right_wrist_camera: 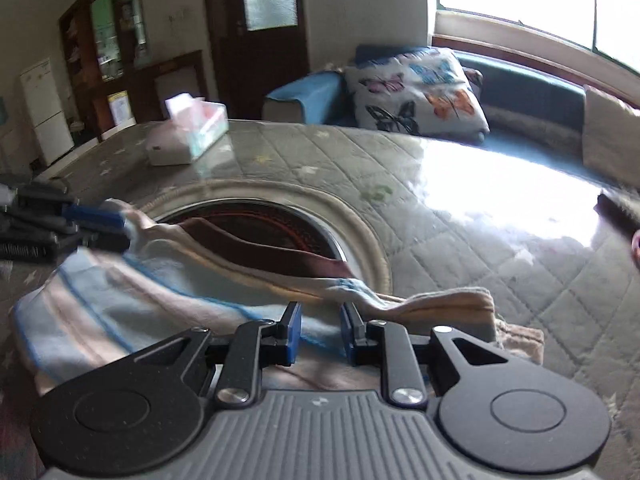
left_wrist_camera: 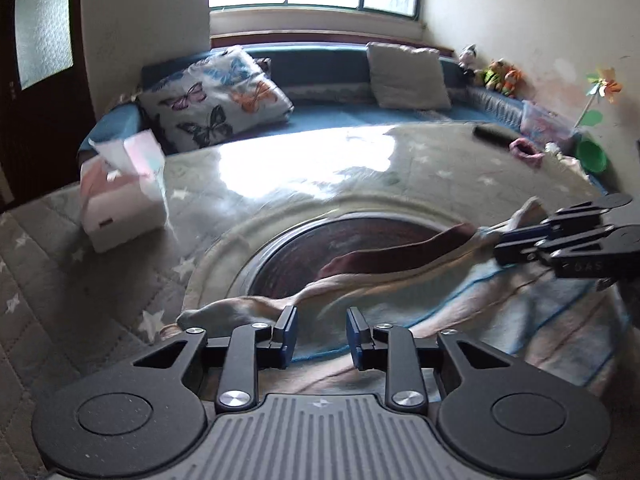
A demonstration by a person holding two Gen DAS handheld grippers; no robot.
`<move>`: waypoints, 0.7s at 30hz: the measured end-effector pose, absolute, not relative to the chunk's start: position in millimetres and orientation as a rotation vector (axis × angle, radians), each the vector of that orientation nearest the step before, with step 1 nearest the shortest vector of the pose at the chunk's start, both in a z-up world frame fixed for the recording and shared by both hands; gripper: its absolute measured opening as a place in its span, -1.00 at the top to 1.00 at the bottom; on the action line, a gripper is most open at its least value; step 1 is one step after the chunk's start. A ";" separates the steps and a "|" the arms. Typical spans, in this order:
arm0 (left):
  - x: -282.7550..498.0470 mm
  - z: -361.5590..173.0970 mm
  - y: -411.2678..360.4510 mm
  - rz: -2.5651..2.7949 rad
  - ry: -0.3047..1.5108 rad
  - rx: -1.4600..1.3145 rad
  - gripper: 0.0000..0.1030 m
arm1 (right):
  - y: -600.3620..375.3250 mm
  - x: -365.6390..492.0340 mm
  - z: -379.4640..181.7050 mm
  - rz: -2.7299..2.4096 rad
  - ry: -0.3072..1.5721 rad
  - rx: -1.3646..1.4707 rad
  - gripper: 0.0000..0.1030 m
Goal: Fold towel
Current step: 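Hold the hem with both grippers and lift it to fold the shirt over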
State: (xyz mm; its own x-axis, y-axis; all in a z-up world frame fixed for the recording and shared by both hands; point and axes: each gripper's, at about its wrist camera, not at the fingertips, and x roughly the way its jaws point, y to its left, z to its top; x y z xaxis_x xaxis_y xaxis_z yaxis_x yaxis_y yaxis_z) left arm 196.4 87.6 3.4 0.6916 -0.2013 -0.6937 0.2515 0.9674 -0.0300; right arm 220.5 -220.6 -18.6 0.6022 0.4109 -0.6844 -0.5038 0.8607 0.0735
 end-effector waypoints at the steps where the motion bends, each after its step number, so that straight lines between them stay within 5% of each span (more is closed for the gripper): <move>1: 203.3 -1.7 94.8 -0.224 0.776 0.058 0.44 | -223.1 224.2 -20.9 0.518 0.760 -0.125 0.60; 16: 211.8 -1.5 98.1 -0.170 0.768 -0.005 0.49 | -269.4 228.1 -12.1 0.425 0.728 -0.048 0.61; 21: 213.0 -5.9 87.8 -0.183 0.786 0.010 0.49 | -285.3 246.0 -25.3 0.355 0.754 0.029 0.77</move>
State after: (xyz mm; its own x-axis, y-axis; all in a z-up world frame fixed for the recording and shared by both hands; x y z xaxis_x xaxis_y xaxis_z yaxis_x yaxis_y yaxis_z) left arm 213.0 87.8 -5.9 0.6919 -0.1597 -0.7041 0.1675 0.9841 -0.0586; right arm 246.0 -285.3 -25.3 0.6724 0.3254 -0.6649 -0.3049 0.9402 0.1518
